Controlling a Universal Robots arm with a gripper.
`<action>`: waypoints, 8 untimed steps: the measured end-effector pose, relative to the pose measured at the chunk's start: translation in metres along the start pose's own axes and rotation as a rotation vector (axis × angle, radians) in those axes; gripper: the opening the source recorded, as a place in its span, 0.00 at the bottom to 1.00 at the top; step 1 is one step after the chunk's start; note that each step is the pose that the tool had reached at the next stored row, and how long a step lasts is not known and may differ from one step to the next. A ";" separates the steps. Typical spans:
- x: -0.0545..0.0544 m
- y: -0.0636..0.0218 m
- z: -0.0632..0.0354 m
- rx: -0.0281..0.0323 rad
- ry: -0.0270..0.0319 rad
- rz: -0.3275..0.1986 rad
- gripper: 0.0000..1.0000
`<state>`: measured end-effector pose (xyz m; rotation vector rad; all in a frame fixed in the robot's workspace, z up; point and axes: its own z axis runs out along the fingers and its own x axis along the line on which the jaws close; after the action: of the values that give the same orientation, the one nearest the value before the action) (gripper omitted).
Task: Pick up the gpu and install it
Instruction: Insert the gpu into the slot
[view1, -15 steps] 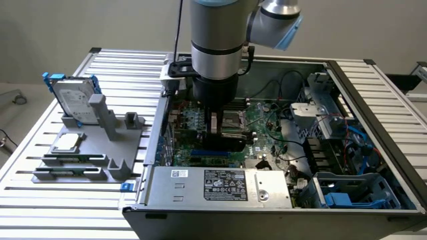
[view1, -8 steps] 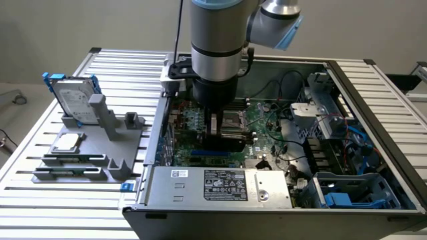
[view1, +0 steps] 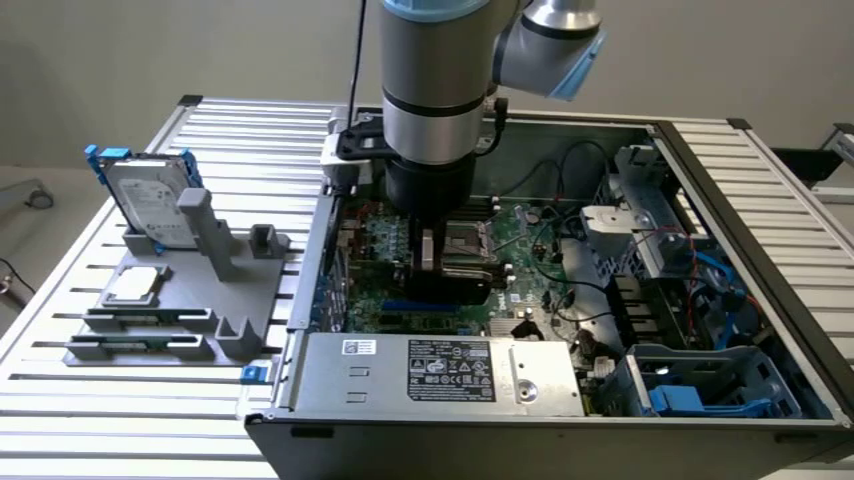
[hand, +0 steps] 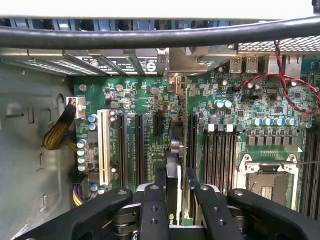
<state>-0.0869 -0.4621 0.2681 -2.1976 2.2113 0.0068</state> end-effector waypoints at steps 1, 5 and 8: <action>0.000 0.0001 0.0001 0.0000 0.0000 0.000 0.26; 0.000 0.0013 0.0006 0.0000 -0.0001 0.000 0.26; 0.000 0.0021 0.0014 0.0001 -0.0002 0.000 0.26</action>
<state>-0.0890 -0.4621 0.2667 -2.1976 2.2110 0.0070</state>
